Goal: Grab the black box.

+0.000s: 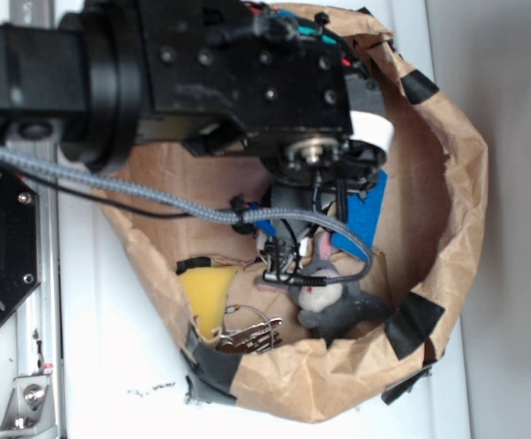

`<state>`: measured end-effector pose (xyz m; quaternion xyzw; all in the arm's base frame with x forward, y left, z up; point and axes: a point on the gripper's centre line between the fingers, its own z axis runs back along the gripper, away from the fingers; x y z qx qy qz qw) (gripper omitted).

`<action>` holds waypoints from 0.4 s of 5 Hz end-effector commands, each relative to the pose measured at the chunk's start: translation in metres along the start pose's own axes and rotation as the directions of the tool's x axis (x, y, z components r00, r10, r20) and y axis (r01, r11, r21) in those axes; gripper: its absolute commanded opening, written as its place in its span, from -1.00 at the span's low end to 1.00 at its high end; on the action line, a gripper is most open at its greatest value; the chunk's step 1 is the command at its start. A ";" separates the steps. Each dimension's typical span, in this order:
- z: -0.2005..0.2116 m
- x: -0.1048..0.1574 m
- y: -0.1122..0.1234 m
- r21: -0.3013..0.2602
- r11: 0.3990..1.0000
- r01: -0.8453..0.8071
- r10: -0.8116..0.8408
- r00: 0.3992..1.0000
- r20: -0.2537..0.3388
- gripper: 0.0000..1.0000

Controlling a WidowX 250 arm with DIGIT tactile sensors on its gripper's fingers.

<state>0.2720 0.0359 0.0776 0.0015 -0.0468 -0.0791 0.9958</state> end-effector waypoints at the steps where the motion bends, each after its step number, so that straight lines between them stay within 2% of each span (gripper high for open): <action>1: -0.014 0.021 0.012 0.062 0.997 0.038 -0.038 0.999 0.004 1.00; 2: -0.024 0.023 0.015 0.071 0.996 0.044 -0.042 0.999 -0.027 1.00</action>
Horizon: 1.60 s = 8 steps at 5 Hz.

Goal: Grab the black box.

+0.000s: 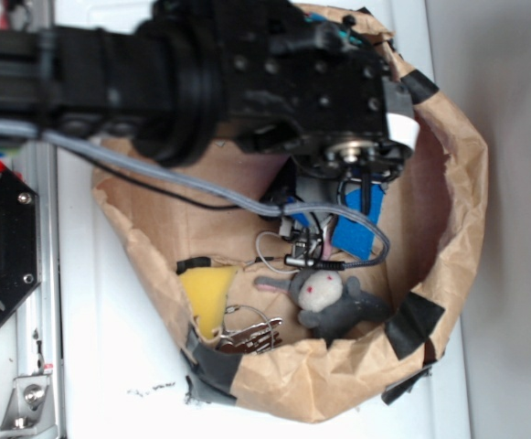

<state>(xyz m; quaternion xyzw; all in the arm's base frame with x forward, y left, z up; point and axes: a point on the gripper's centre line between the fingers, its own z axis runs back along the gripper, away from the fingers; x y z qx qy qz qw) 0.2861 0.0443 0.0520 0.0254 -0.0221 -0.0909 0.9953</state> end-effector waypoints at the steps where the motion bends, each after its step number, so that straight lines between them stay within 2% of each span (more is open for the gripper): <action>1: -0.001 0.010 0.003 0.028 0.999 0.030 -0.031 0.999 0.023 1.00; 2: -0.009 0.006 -0.002 0.035 0.998 0.054 -0.054 0.998 0.016 1.00; 3: -0.021 0.001 -0.015 0.034 0.993 0.113 -0.112 0.993 -0.023 1.00; 6: -0.024 -0.014 -0.026 -0.007 0.988 0.153 -0.153 0.985 -0.075 1.00; 7: -0.022 -0.022 -0.031 -0.048 0.984 0.172 -0.176 0.979 -0.104 1.00; 8: -0.024 -0.035 -0.042 -0.054 0.975 0.216 -0.221 0.967 -0.128 1.00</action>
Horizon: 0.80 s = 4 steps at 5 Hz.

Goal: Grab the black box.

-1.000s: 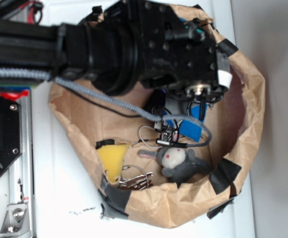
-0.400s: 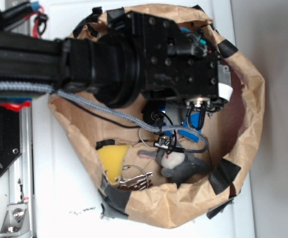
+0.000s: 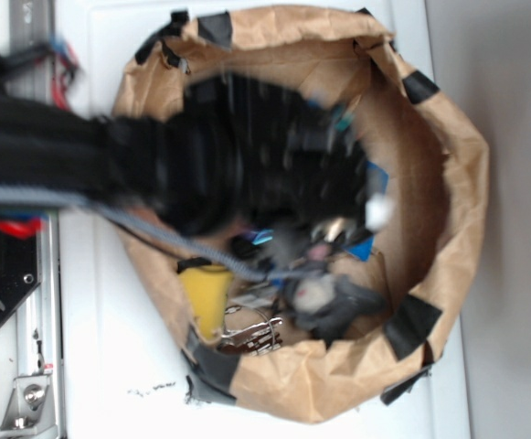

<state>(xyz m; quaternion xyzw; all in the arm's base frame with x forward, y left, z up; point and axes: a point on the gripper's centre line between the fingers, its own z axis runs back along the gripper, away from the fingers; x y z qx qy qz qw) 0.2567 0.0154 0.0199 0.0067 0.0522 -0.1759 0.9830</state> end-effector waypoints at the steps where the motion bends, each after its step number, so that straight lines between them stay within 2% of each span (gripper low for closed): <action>1: 0.003 -0.014 -0.013 0.024 0.998 0.054 -0.055 0.998 0.010 1.00; 2: 0.001 -0.016 -0.012 0.021 0.999 0.027 -0.028 0.999 0.028 -1.00; 4: 0.000 -0.017 -0.012 0.034 0.999 0.019 -0.020 0.999 0.032 -1.00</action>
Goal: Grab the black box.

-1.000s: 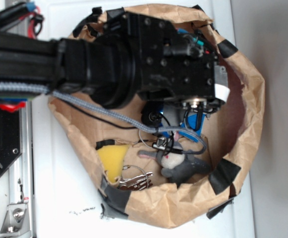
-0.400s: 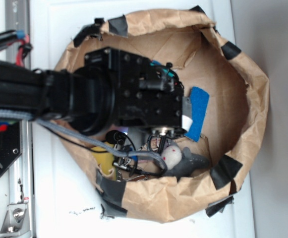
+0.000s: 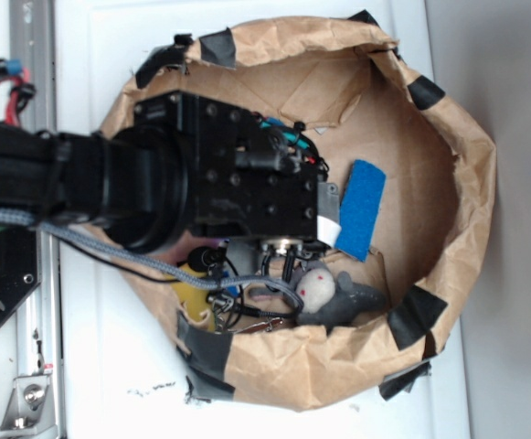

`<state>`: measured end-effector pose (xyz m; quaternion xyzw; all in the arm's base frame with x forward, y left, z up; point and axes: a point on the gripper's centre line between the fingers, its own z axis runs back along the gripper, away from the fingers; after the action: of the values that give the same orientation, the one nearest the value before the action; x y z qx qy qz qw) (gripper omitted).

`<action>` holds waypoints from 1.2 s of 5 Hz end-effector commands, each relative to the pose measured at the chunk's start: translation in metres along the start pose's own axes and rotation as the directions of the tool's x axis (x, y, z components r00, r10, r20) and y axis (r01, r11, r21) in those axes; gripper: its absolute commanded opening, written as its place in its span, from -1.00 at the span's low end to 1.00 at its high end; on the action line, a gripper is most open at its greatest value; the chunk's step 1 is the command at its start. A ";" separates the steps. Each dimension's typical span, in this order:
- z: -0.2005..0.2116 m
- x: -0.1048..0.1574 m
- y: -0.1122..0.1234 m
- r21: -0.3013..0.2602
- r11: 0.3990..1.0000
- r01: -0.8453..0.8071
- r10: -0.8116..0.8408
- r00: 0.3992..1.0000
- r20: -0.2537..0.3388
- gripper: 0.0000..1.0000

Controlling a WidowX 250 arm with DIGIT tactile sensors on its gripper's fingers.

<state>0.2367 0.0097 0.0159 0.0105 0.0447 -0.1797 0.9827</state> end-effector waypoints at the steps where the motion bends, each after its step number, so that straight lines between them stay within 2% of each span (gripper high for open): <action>1: 0.012 0.000 0.004 0.000 0.999 -0.037 0.037 0.999 0.019 -1.00; 2: 0.034 0.004 0.010 -0.076 0.990 -0.116 0.119 0.992 0.038 -1.00; 3: 0.057 0.004 0.017 -0.077 0.974 -0.214 0.218 0.975 0.047 -1.00; 4: 0.106 -0.006 0.022 -0.151 0.928 -0.342 0.354 0.933 0.061 -1.00; 5: 0.156 -0.016 0.022 -0.109 0.881 -0.460 0.470 0.876 0.109 -1.00; 6: 0.181 -0.015 0.032 -0.130 0.854 -0.504 0.518 0.847 0.120 -1.00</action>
<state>0.2513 0.0291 0.1841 -0.0415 0.0006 0.0741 0.9964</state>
